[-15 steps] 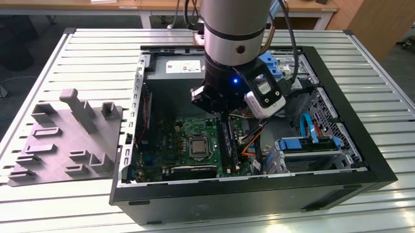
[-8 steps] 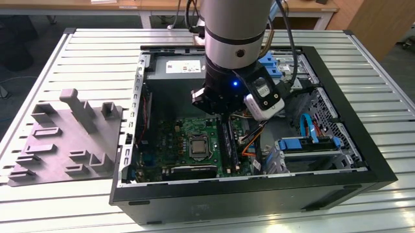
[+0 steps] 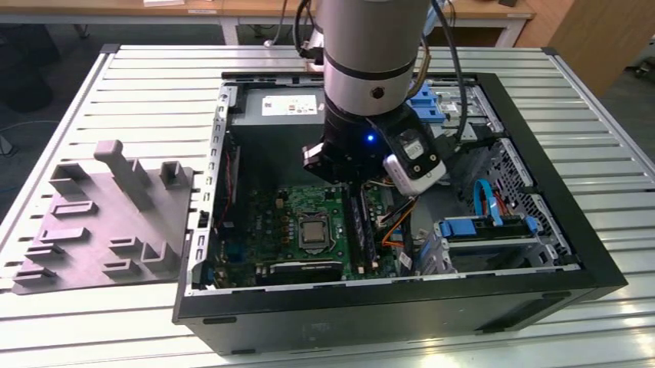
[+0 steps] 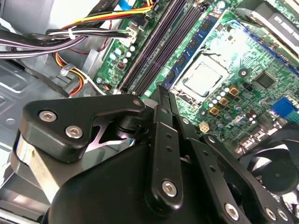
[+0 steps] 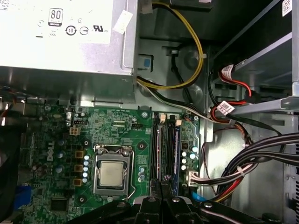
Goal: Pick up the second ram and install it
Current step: 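Insert the second ram into the second slot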
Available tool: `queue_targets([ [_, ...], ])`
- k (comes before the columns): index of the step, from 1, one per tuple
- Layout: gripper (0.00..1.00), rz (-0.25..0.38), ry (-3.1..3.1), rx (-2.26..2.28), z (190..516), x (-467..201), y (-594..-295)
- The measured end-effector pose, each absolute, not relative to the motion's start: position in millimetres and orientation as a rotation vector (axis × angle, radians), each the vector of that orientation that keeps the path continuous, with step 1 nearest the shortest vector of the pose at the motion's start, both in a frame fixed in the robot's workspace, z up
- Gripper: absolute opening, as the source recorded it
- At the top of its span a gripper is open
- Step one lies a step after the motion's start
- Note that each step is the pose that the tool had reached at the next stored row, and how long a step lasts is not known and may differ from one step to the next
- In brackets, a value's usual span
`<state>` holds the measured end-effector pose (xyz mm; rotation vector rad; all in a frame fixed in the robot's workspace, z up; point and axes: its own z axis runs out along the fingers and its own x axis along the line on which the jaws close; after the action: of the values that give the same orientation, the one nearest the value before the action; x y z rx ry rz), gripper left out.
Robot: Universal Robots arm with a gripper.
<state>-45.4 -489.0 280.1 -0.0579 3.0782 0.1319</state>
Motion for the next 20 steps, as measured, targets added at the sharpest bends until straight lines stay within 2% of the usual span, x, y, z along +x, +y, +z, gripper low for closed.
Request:
queue_targets([
  [20, 0.12, 0.138, 3.077, -0.018, 249.9, -42.4, -489.0],
])
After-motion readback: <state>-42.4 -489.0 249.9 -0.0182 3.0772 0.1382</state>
